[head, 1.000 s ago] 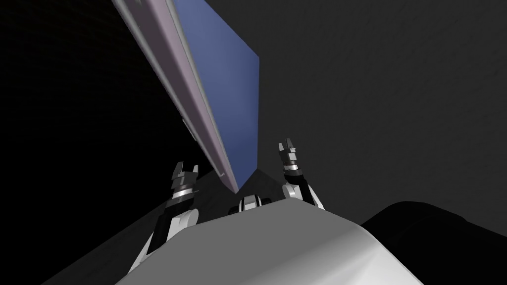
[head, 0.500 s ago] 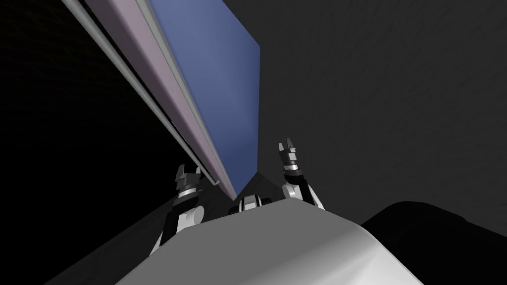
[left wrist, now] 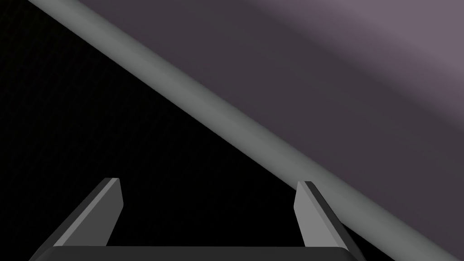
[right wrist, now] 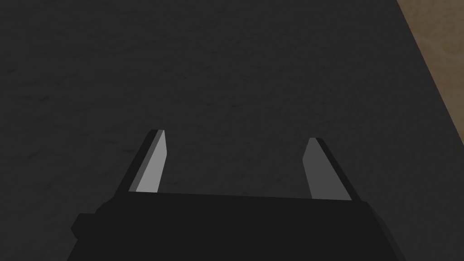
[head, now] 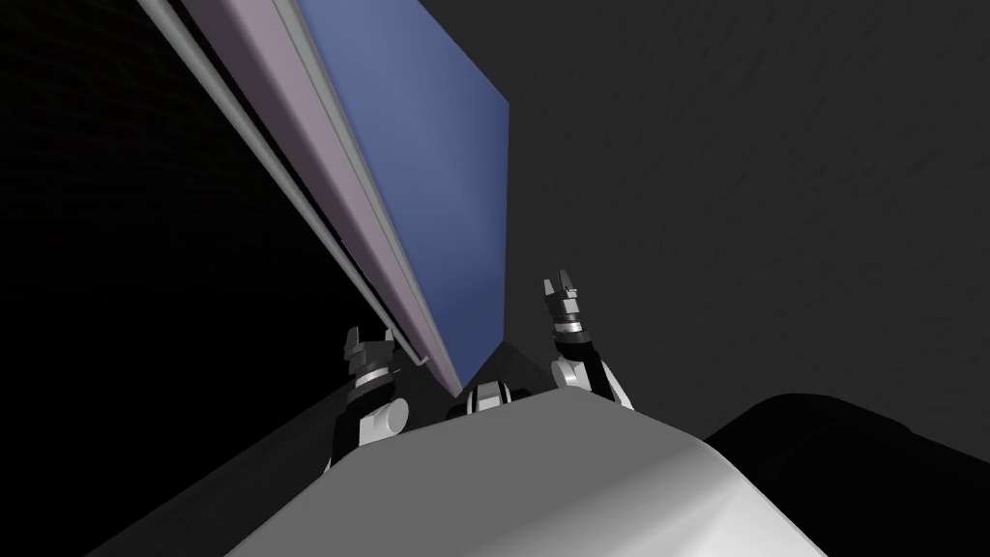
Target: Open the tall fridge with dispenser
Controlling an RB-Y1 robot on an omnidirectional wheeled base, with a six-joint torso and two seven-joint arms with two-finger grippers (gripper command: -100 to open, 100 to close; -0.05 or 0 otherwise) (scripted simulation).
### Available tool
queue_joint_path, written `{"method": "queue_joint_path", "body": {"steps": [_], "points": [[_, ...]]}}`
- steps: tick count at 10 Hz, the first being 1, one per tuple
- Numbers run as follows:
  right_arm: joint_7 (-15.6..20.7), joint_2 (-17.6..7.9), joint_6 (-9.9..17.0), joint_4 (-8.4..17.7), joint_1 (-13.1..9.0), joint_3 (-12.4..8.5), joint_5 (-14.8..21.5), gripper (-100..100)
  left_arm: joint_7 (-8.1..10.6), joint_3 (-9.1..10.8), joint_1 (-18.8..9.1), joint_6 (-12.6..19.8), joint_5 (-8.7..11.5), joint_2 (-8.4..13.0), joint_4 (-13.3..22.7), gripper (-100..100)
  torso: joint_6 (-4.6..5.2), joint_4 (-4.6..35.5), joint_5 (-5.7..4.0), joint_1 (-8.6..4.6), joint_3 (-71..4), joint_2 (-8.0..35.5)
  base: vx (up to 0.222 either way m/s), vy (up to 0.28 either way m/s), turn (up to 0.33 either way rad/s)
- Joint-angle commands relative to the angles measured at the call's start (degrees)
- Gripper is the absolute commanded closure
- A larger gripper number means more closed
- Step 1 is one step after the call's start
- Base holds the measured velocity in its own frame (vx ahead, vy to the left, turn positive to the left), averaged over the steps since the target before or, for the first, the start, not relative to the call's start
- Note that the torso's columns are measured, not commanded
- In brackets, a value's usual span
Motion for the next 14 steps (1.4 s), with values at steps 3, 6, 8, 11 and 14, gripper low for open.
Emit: {"method": "queue_joint_path", "body": {"steps": [3,6,8,11,14], "points": [[0.0,0.0,0.0,0.0,0.0,0.0,0.0,0,2.11,0.96,-8.2,-0.1,-2.8,0.3,7.1,-100,-0.35,0.1,0.01,0.29,0.2,0.3,-0.051,-0.019,0.128],[0.0,0.0,0.0,0.0,0.0,0.0,0.0,0,3.17,1.44,-12.4,-0.1,-4.2,0.4,12.0,-100,-0.32,0.0,0.07,0.35,0.0,0.0,-0.031,-0.007,0.087],[0.0,0.0,0.0,0.0,0.0,0.0,0.0,0,4.23,1.92,-14.6,-0.1,-5.7,0.6,14.1,-100,-0.27,0.0,0.07,0.32,0.1,0.1,-0.031,-0.008,0.075],[0.0,0.0,0.0,0.0,0.0,0.0,0.0,0,5.28,2.40,-19.9,-0.2,-7.1,0.7,19.3,-100,-0.39,0.0,0.05,0.40,0.0,0.0,-0.048,-0.011,0.130],[0.0,0.0,0.0,0.0,0.0,0.0,0.0,0,6.34,2.88,-24.5,-0.2,-8.5,0.8,24.0,-100,-0.32,0.0,0.02,0.41,-0.1,-0.2,-0.038,-0.006,0.081]]}}
